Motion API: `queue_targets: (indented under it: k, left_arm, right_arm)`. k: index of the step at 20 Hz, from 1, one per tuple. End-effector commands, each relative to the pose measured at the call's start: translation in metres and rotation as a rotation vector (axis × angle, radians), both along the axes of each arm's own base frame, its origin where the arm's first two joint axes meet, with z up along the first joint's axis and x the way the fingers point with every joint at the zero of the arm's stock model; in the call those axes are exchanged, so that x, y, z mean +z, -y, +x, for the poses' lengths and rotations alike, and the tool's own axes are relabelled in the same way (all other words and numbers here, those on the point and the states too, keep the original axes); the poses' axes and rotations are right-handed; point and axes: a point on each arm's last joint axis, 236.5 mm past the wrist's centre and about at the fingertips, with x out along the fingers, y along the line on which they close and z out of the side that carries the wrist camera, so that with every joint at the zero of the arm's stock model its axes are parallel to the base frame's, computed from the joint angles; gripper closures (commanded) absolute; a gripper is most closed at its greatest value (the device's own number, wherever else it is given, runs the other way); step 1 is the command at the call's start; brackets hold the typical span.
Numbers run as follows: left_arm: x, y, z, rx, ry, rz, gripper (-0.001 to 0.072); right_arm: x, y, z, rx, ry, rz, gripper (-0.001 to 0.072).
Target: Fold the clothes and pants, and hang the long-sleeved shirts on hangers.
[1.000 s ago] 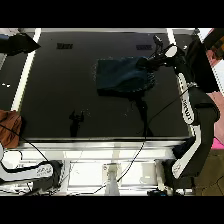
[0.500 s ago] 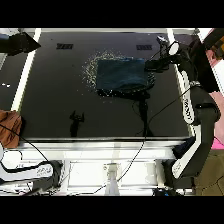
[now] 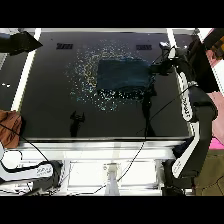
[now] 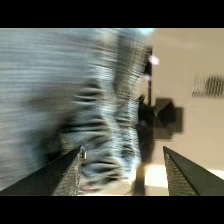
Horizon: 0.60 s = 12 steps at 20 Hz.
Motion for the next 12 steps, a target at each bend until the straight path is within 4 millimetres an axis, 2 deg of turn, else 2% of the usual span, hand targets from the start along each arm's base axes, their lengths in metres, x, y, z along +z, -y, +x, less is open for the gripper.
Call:
queue_targets:
  k: [1, 3, 5, 6, 7, 9, 10, 12]
  left_arm:
    - [-0.003, 0.002, 0.002, -0.005, -0.007, -0.010, 0.0016]
    - [-0.005, 0.005, 0.003, -0.012, -0.013, -0.015, 0.0016]
    - [-0.008, 0.008, 0.003, -0.020, -0.020, -0.016, 0.0016]
    - [-0.010, 0.010, 0.004, -0.025, -0.024, -0.017, 0.0016]
    - [-0.012, 0.011, 0.005, -0.028, -0.029, -0.018, 0.0016]
    - [-0.017, 0.016, 0.007, -0.040, -0.040, -0.021, 0.0016]
    - [-0.020, 0.019, 0.008, -0.045, -0.045, -0.022, 0.0016]
    - [-0.025, 0.026, 0.010, -0.061, -0.056, -0.025, 0.0016]
  right_arm:
    - [-0.016, -0.005, -0.015, -0.090, -0.099, 0.244, 0.0163]
    - [-0.014, 0.006, -0.012, -0.146, -0.090, 0.336, 0.0156]
    - [0.004, 0.005, 0.002, -0.207, -0.032, 0.490, 0.0140]
    - [0.020, 0.001, 0.011, -0.238, 0.003, 0.606, 0.0096]
    - [0.039, -0.004, 0.018, -0.239, 0.040, 0.716, 0.0086]
    - [0.066, -0.019, 0.019, -0.199, 0.062, 0.861, 0.0015]
    - [0.070, -0.029, 0.015, -0.166, 0.050, 0.880, 0.0013]
    - [0.062, -0.051, 0.008, -0.077, 0.037, 0.827, 0.0012]
